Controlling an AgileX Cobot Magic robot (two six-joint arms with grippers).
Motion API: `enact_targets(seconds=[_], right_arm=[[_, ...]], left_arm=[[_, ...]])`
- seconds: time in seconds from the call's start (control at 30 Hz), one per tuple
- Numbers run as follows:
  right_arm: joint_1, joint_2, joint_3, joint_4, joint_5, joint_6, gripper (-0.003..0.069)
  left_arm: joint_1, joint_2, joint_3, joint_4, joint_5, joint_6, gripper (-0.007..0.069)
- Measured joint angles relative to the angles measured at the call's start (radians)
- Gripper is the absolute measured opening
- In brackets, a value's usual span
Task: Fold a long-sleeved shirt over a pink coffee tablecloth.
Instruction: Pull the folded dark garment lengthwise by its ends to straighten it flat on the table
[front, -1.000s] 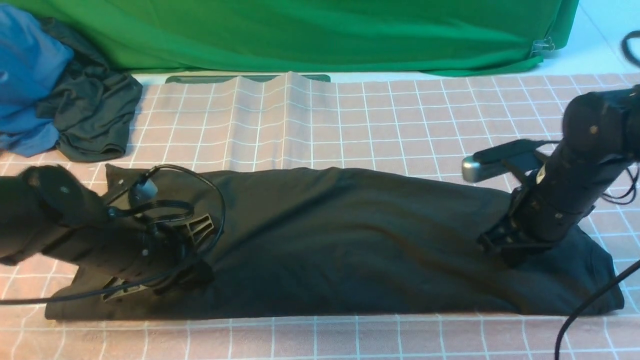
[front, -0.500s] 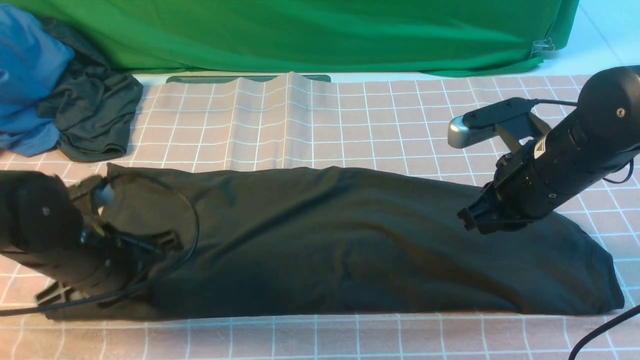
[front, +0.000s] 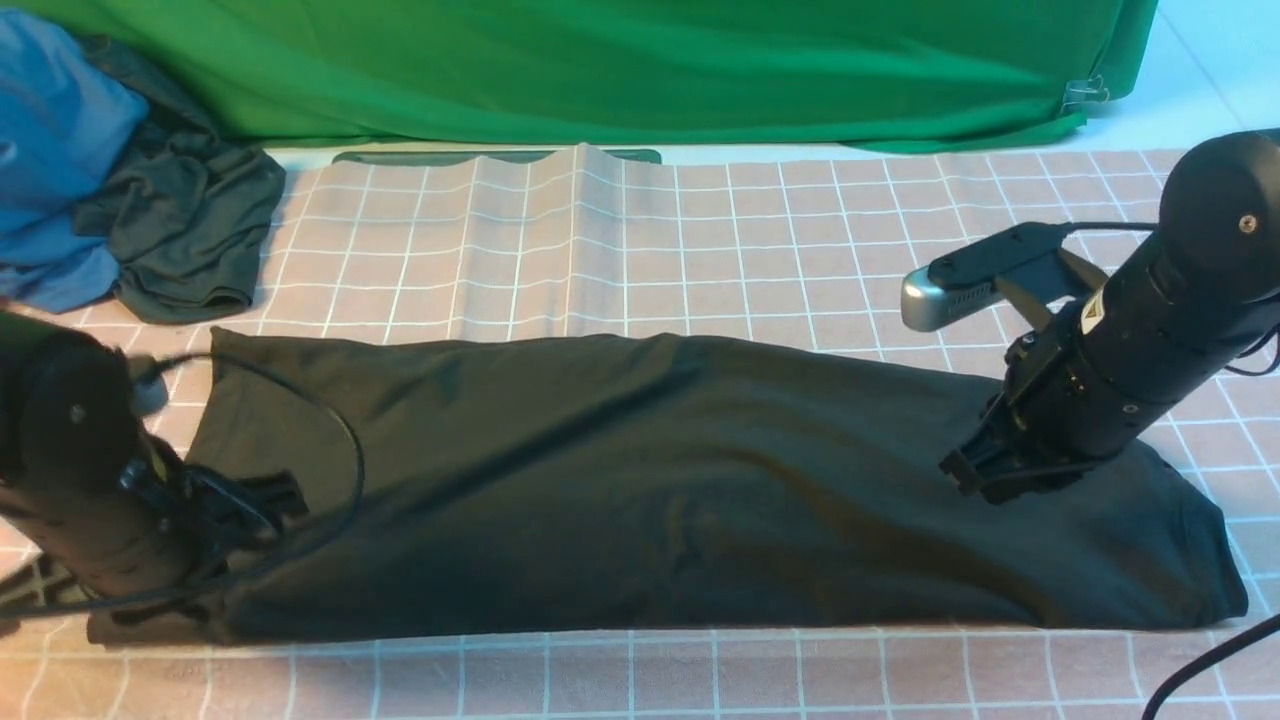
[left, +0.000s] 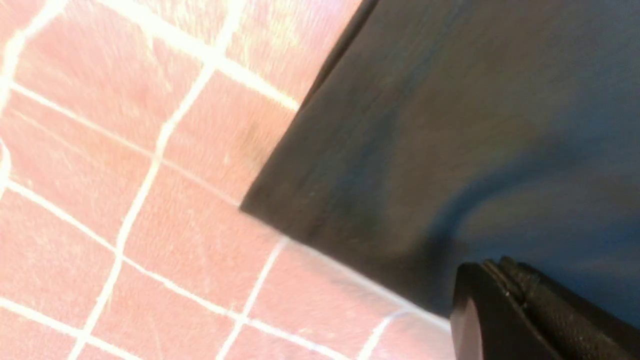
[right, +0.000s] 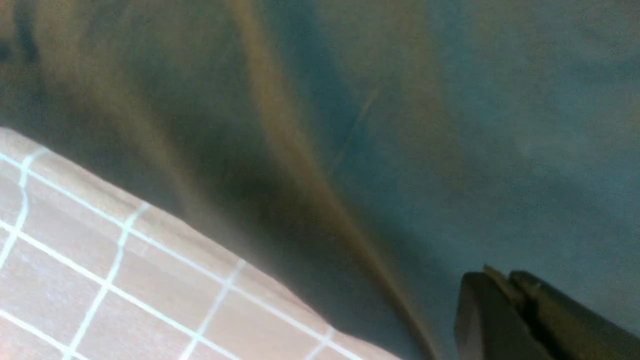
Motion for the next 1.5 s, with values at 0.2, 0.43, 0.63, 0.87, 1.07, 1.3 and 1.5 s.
enact_targets(seconds=[0.2, 0.43, 0.63, 0.87, 1.07, 1.3, 1.5], right_arm=[[-0.115, -0.045, 0.000, -0.033, 0.063, 0.008, 0.0110], [-0.306, -0.048, 0.052, -0.047, 0.098, 0.090, 0.0261], [-0.357, -0.048, 0.172, -0.048, 0.013, 0.118, 0.0548], [-0.364, 0.027, 0.209, -0.049, -0.112, 0.191, 0.0687], [-0.364, 0.105, 0.204, -0.065, -0.147, 0.228, 0.0691], [-0.364, 0.119, 0.195, -0.069, -0.145, 0.212, 0.0575], [-0.364, 0.115, 0.195, -0.065, -0.158, 0.155, 0.0125]], left_arm=[[0.000, -0.039, -0.086, -0.090, 0.008, 0.089, 0.0013], [0.039, 0.070, -0.010, -0.099, -0.041, 0.119, 0.0013], [0.168, 0.123, 0.053, -0.102, -0.089, 0.147, 0.0013], [0.243, 0.108, 0.053, -0.210, -0.110, 0.257, 0.0013], [0.245, 0.101, 0.053, -0.335, -0.108, 0.379, 0.0013], [0.246, 0.100, 0.053, -0.409, -0.106, 0.462, 0.0013], [0.246, 0.093, 0.053, -0.416, -0.096, 0.470, 0.0013]])
